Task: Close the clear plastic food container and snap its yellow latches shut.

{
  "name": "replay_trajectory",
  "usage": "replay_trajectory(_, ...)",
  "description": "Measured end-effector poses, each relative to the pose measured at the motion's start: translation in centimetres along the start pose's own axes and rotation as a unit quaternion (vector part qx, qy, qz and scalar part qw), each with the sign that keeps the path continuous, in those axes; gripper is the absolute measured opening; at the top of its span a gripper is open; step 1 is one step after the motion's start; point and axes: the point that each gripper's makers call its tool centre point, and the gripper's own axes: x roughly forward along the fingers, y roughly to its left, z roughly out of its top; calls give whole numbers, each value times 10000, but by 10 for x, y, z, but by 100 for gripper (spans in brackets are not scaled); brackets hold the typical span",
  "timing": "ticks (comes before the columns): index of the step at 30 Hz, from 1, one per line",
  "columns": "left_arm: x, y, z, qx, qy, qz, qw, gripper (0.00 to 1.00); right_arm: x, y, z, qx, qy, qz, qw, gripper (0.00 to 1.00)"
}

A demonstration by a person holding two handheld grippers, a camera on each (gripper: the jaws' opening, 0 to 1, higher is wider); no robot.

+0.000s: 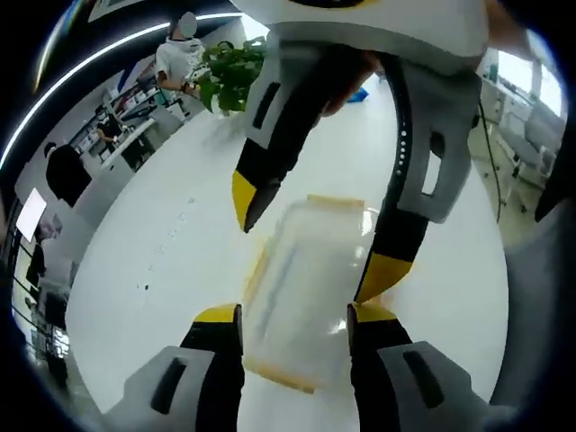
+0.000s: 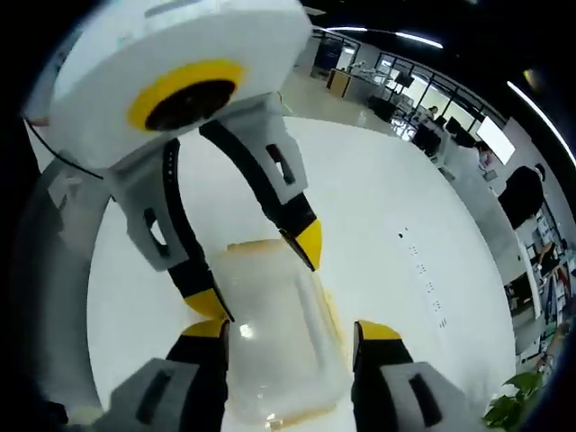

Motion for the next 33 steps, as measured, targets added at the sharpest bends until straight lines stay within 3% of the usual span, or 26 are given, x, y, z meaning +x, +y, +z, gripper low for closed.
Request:
replay_trajectory(3, -5, 8, -5, -248, -35, 209, 9995, 44, 1, -4, 4, 243, -127, -167, 9995, 55)
replay_trajectory(6, -7, 7, -12, -346, 75, 143, 9993, 41, 2, -5, 7, 245, -298, -268, 9989, 54)
replay_trajectory(13, -11, 14, -11, -395, -13, 346, 9986, 43, 1, -7, 1, 384, -253, -514, 9976, 54)
replay_trajectory(18, -11, 19, -12, -592, -72, 524, 9968, 43, -4, -17, -5, 730, -209, -850, 9935, 54)
replay_trajectory(21, -12, 21, -12, -737, -141, 633, 9952, 43, -8, -25, -11, 1320, -234, -1093, 9849, 56)
replay_trajectory(28, -15, 27, -20, -836, 79, 962, 9918, 43, -17, -34, -26, 1707, -190, -1400, 9751, 60)
replay_trajectory(31, -20, 35, -24, -1333, 45, 1158, 9843, 41, -25, -43, -34, 2077, -266, -1654, 9637, 55)
replay_trajectory(33, -19, 36, -29, -1416, 104, 1189, 9827, 42, -27, -46, -42, 2467, -264, -1708, 9535, 55)
